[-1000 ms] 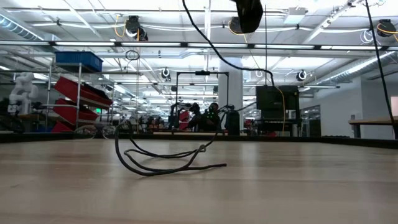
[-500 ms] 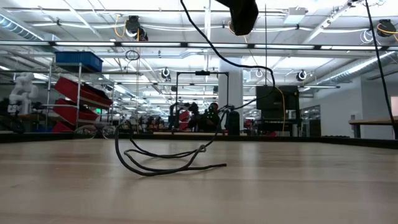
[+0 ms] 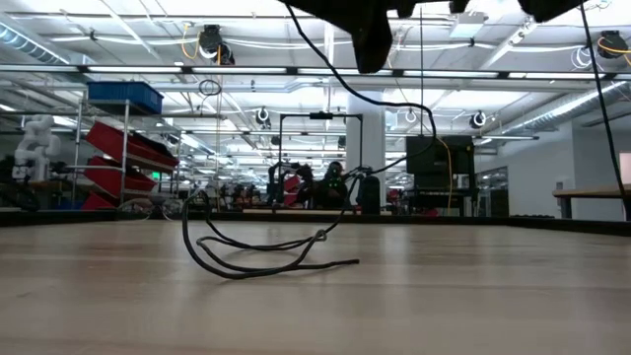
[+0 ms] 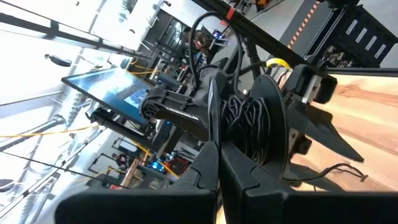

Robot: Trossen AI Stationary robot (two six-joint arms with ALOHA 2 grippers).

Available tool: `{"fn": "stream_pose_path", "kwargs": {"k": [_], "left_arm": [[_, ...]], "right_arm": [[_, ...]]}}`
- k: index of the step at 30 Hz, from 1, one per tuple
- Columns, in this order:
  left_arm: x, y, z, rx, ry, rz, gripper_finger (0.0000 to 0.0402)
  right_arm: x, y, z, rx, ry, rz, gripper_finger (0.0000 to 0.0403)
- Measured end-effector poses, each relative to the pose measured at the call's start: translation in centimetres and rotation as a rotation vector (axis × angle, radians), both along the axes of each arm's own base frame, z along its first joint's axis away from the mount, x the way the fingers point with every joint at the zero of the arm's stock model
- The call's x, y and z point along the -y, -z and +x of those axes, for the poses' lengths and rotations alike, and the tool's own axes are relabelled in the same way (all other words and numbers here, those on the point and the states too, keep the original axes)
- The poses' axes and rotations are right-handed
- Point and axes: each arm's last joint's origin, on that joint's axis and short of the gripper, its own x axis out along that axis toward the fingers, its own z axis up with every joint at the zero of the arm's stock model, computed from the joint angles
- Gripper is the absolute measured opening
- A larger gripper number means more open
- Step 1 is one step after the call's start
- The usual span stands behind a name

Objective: Coil cords
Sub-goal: Uncoil the black wire from the spool

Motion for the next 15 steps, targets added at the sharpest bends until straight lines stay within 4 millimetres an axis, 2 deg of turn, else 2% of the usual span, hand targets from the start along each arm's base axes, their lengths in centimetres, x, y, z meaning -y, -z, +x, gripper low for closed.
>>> {"fn": "stream_pose_path", "kwargs": {"k": [5,12,15], "left_arm": [[0.0,0.0,0.0,-0.004,-0.007,0.002,0.0000],[0.0,0.2,0.0,-0.014,-0.017,0.005,0.0000],[-0.1,0.2,0.0,-0.016,-0.025,0.005,0.0000]], "right_arm": [[0.2,0.1,0.4,0.010,0.012,-0.016,0.0116],[0.2,-0.9,0.1,0.038,0.013,-0.031,0.0012],[0.1,-1.0,0.0,0.039,0.010,-0.041,0.0008]]}}
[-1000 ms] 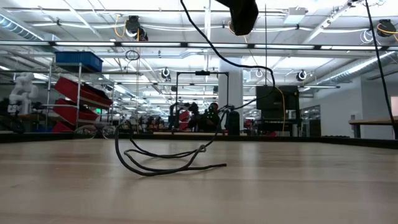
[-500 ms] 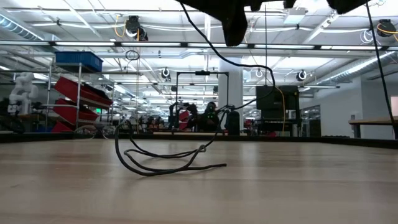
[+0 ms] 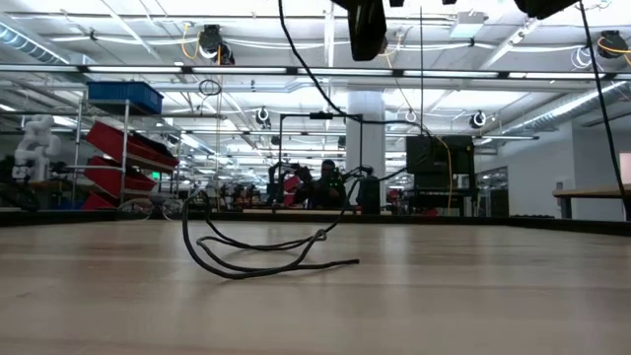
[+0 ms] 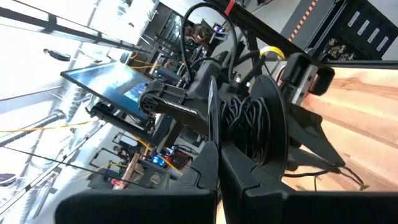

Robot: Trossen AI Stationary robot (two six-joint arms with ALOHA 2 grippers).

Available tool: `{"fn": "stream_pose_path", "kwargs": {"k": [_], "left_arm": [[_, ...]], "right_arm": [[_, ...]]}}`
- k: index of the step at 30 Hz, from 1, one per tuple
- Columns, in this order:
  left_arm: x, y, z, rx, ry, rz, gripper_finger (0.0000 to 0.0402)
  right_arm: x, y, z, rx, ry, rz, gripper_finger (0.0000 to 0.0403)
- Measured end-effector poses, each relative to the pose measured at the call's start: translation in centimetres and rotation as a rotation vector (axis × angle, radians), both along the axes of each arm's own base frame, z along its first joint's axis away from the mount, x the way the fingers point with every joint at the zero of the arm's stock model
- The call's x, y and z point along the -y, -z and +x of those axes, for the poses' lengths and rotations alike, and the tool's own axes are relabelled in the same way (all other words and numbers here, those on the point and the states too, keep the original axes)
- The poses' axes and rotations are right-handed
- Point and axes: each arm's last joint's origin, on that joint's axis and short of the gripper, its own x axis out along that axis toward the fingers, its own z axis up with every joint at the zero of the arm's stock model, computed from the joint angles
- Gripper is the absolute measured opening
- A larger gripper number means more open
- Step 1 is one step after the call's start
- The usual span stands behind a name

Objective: Coil cords
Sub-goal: Uncoil the black wire from the spool

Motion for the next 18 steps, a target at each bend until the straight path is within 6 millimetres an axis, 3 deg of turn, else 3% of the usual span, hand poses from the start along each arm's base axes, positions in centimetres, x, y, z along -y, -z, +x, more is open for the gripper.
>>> {"fn": "stream_pose_path", "kwargs": {"k": [18], "left_arm": [[-0.3,0.3,0.0,-0.027,-0.170,0.008,0.0000]], "right_arm": [[-2.0,-4.3,-2.7,0.128,-0.070,-0.020,0.0000]]}}
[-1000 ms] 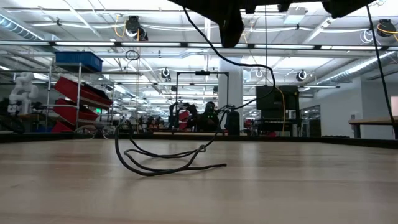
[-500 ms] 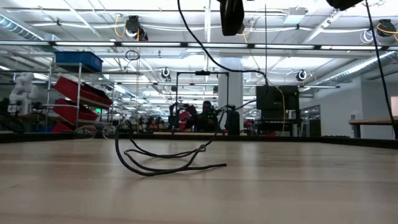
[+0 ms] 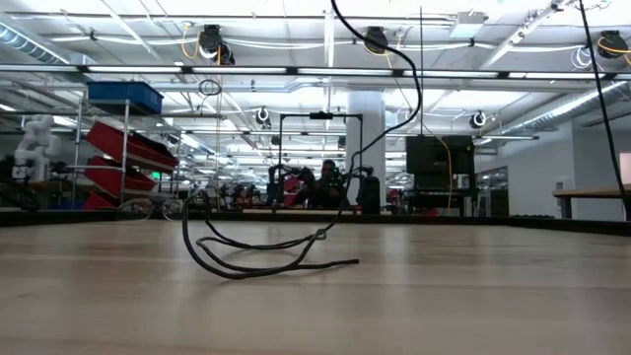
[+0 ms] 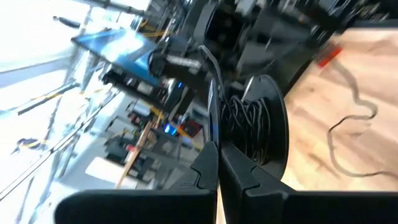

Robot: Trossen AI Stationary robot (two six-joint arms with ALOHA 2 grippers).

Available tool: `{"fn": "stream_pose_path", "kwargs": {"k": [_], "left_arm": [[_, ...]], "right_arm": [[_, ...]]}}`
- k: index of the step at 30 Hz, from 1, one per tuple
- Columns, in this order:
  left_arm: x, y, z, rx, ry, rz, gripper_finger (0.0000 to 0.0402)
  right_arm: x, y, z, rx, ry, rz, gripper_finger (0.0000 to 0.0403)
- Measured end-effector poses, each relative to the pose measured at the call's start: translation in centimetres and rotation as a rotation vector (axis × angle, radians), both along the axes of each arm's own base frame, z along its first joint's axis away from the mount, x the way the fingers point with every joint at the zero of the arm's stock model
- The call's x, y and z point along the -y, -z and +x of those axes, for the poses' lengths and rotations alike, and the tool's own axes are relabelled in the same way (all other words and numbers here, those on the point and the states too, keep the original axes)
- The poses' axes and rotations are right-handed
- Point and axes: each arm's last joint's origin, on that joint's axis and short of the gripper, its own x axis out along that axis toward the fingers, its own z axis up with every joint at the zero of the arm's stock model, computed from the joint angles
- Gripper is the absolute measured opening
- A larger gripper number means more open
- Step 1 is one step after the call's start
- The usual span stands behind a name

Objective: Coil cords
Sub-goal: Uncoil the black wire from the spool

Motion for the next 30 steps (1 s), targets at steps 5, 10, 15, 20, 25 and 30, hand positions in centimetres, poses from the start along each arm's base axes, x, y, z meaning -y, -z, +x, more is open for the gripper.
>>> {"fn": "stream_pose_path", "kwargs": {"k": [5,10,15,20,25,30], "left_arm": [[-0.2,0.0,0.0,0.000,-0.065,0.006,0.0000],[-0.3,-0.2,0.0,0.019,-0.101,-0.004,0.0000],[-0.4,-0.4,0.0,0.036,-0.136,-0.014,0.0000],[-0.4,-0.4,0.0,0.035,-0.155,0.009,0.0000],[-0.4,-0.4,0.0,0.036,-0.155,0.009,0.0000],[-0.4,-0.4,0.0,0.035,-0.155,0.008,0.0000]], "right_arm": [[-0.5,-1.4,0.4,0.031,-0.017,-0.003,0.0000],[-1.5,-2.0,1.6,0.009,-0.041,-0.037,0.0000],[-2.6,-1.7,3.7,-0.035,-0.061,-0.062,0.0000],[-3.3,-1.3,5.9,-0.071,-0.062,-0.087,0.0000],[-3.8,-0.9,7.0,-0.182,-0.049,-0.157,0.0019],[-3.7,-3.1,6.4,-0.381,-0.030,-0.226,0.0061]]}}
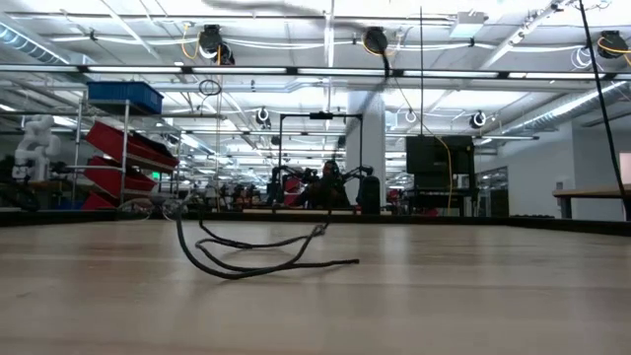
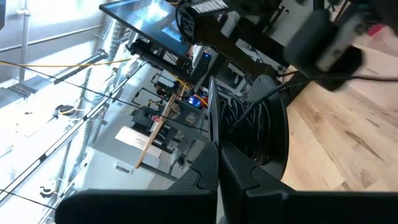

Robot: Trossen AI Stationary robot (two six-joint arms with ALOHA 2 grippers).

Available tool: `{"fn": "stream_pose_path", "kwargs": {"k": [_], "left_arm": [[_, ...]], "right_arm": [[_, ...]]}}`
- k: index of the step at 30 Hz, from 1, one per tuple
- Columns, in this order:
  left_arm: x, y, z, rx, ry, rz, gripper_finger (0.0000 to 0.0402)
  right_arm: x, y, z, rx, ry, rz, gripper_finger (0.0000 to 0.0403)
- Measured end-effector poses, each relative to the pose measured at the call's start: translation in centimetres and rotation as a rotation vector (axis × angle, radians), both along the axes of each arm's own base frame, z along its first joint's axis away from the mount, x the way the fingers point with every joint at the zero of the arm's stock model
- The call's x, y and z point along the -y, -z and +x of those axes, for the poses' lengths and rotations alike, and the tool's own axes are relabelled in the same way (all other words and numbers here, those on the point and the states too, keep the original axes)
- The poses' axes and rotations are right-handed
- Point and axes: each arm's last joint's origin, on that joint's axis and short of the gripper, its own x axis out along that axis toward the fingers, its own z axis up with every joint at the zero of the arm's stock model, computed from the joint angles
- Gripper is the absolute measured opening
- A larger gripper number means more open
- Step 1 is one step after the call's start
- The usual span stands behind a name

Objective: Coil cords
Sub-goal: Uncoil the black wire from the spool

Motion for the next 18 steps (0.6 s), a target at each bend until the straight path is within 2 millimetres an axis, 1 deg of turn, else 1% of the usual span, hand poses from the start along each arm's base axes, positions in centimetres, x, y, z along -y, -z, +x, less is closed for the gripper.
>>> {"fn": "stream_pose_path", "kwargs": {"k": [1,4,7,11,14,16,18], "left_arm": [[0.0,0.0,0.0,-0.001,0.000,0.000,0.0000],[0.1,0.0,-0.1,-0.002,0.007,-0.004,0.0000],[0.5,0.0,-0.2,-0.001,0.031,-0.004,0.0000],[0.9,0.0,-0.4,-0.001,0.057,-0.006,0.0000],[1.2,0.0,-0.6,-0.001,0.075,-0.007,0.0000],[1.5,0.0,-0.7,0.000,0.087,-0.007,0.0000],[1.7,0.0,-0.8,0.003,0.099,-0.009,0.0000]], "right_arm": [[0.1,-0.7,-0.3,-0.052,0.010,-0.016,0.0069],[0.0,-3.7,-1.7,-0.171,0.022,-0.053,0.0092],[-0.2,-6.4,-2.9,-0.223,0.064,-0.118,0.0109],[-0.3,-8.8,-3.8,-0.155,0.200,-0.314,0.0119],[-0.2,-10.5,-4.1,-0.082,0.262,-0.452,0.0119],[-0.1,-11.0,-4.1,-0.059,0.272,-0.530,0.0119],[0.3,-11.0,-3.9,-0.070,0.261,-0.593,0.0119]]}}
